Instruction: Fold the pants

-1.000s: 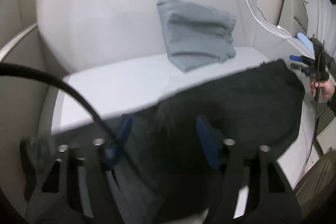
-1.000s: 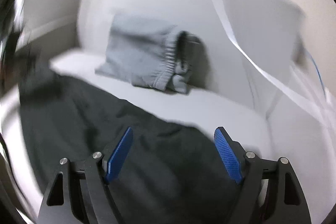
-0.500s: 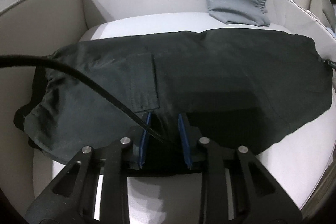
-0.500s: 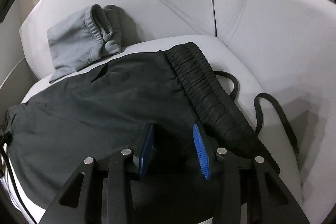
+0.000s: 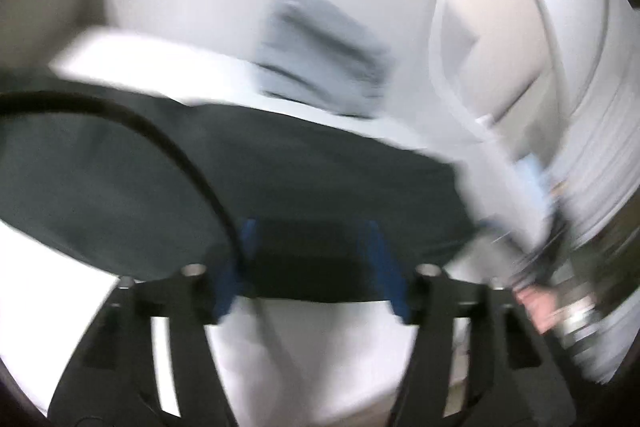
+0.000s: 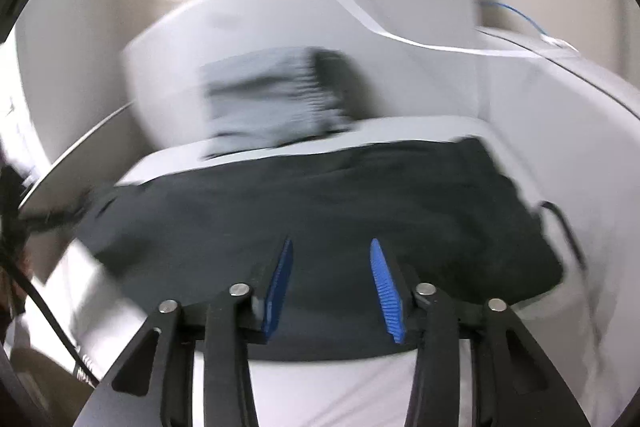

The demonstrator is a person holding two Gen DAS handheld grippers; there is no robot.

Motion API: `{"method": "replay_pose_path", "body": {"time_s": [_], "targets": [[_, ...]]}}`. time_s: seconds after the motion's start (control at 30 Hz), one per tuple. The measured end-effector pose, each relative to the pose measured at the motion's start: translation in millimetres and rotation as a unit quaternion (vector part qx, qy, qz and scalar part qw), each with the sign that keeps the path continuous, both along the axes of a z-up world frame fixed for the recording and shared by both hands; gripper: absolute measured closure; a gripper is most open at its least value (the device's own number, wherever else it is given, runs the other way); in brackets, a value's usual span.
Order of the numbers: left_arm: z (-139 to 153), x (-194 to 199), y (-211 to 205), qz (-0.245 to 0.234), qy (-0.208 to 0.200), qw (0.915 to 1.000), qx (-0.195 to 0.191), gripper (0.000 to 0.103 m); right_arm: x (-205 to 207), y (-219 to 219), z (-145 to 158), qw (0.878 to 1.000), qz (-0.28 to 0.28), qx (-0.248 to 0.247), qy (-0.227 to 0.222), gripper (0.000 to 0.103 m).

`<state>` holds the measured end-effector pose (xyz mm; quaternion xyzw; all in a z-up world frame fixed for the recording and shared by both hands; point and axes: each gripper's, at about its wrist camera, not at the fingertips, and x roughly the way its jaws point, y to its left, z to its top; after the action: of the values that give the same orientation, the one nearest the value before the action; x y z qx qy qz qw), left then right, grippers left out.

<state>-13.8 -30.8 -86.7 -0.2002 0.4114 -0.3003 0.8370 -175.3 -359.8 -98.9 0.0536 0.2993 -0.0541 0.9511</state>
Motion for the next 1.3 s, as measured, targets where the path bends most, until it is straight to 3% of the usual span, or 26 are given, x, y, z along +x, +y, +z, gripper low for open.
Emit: {"method": "replay_pose_path", "body": {"time_s": [0.03, 0.1, 0.2, 0.23, 0.37, 0.47, 0.53, 0.6, 0.7, 0.77, 0.8, 0.9, 0.93, 0.97, 1.0, 1.03, 1.07, 1.1, 1.13, 1.2, 1.27, 1.3], "targets": [[-5.4, -4.0, -17.0, -0.011, 0.037, 0.9984, -0.042, 0.042, -3.8, 15.0, 0.1, 1.000, 0.015, -0.004, -0.002, 0.053], [-18.6, -6.5, -38.8, -0.026, 0.086, 0.9919, -0.090, 0.042, -5.0, 47.7, -2.8, 0.998, 0.053, -0.026, -0.001, 0.052], [-52.1, -10.2, -62.7, -0.018, 0.172, 0.9728, -0.155, 0.042, -6.9, 90.3, -15.5, 0.991, 0.105, -0.078, 0.011, 0.052], [-68.7, -13.0, -68.6, -0.012, 0.204, 0.9620, -0.181, 0.042, -3.8, 102.8, -24.4, 0.987, 0.127, -0.093, 0.029, 0.052], [-111.9, -17.2, -82.5, -0.005, 0.266, 0.9360, -0.230, 0.042, 6.1, 134.1, -49.0, 0.973, 0.178, -0.131, 0.067, 0.052], [-135.0, -16.8, -91.4, -0.004, 0.293, 0.9255, -0.241, 0.042, 14.5, 145.6, -63.1, 0.963, 0.200, -0.159, 0.088, 0.052], [-136.6, -17.9, -95.9, -0.010, 0.291, 0.9248, -0.245, 0.042, 20.2, 150.5, -70.9, 0.957, 0.205, -0.182, 0.092, 0.052], [-139.5, -19.3, -101.5, -0.007, 0.287, 0.9275, -0.239, 0.042, 26.8, 151.7, -78.9, 0.954, 0.212, -0.186, 0.102, 0.052], [-147.7, -14.4, -106.7, -0.010, 0.292, 0.9243, -0.245, 0.042, 31.9, 149.6, -87.5, 0.951, 0.222, -0.181, 0.114, 0.052], [-149.2, -10.8, -109.0, -0.013, 0.295, 0.9239, -0.244, 0.042, 34.2, 148.2, -90.2, 0.951, 0.232, -0.172, 0.109, 0.074], [-149.6, -9.1, -110.9, -0.014, 0.295, 0.9237, -0.244, 0.042, 35.0, 145.8, -89.4, 0.953, 0.233, -0.163, 0.105, 0.075], [-143.3, -10.5, -114.4, -0.031, 0.281, 0.9334, -0.221, 0.042, 33.2, 138.0, -84.3, 0.961, 0.231, -0.121, 0.089, 0.081], [-134.1, -11.9, -116.4, -0.039, 0.265, 0.9469, -0.178, 0.042, 31.5, 136.8, -82.9, 0.963, 0.229, -0.116, 0.083, 0.082], [-113.4, -16.7, -120.1, -0.054, 0.224, 0.9703, -0.074, 0.042, 29.9, 137.7, -81.4, 0.963, 0.228, -0.116, 0.079, 0.082], [-103.3, -19.8, -125.2, -0.063, 0.201, 0.9774, -0.013, 0.042, 27.8, 138.6, -80.0, 0.964, 0.228, -0.115, 0.076, 0.082], [-88.2, -26.0, -132.1, -0.079, 0.168, 0.9792, 0.081, 0.042, 27.1, 139.4, -79.5, 0.964, 0.228, -0.114, 0.075, 0.082], [-73.3, -34.3, -137.3, -0.095, 0.132, 0.9722, 0.168, 0.042, 25.6, 140.9, -79.9, 0.964, 0.228, -0.114, 0.075, 0.082], [-65.9, -39.9, -139.6, -0.111, 0.120, 0.9616, 0.220, 0.038, 24.3, 142.0, -80.5, 0.964, 0.228, -0.113, 0.076, 0.082], [-63.7, -44.9, -139.6, -0.152, 0.142, 0.9411, 0.267, 0.036, 24.3, 142.0, -80.4, 0.964, 0.228, -0.113, 0.076, 0.082], [-67.0, -46.1, -130.3, -0.205, 0.219, 0.9236, 0.238, 0.034, 23.5, 142.8, -79.3, 0.964, 0.228, -0.117, 0.074, 0.082], [-68.9, -43.2, -109.9, -0.247, 0.321, 0.9077, 0.108, 0.034, 26.6, 141.9, -79.2, 0.963, 0.228, -0.119, 0.076, 0.082], [-68.3, -41.5, -102.4, -0.249, 0.343, 0.9028, 0.072, 0.034, 26.1, 142.6, -79.2, 0.963, 0.228, -0.120, 0.075, 0.082]]}}
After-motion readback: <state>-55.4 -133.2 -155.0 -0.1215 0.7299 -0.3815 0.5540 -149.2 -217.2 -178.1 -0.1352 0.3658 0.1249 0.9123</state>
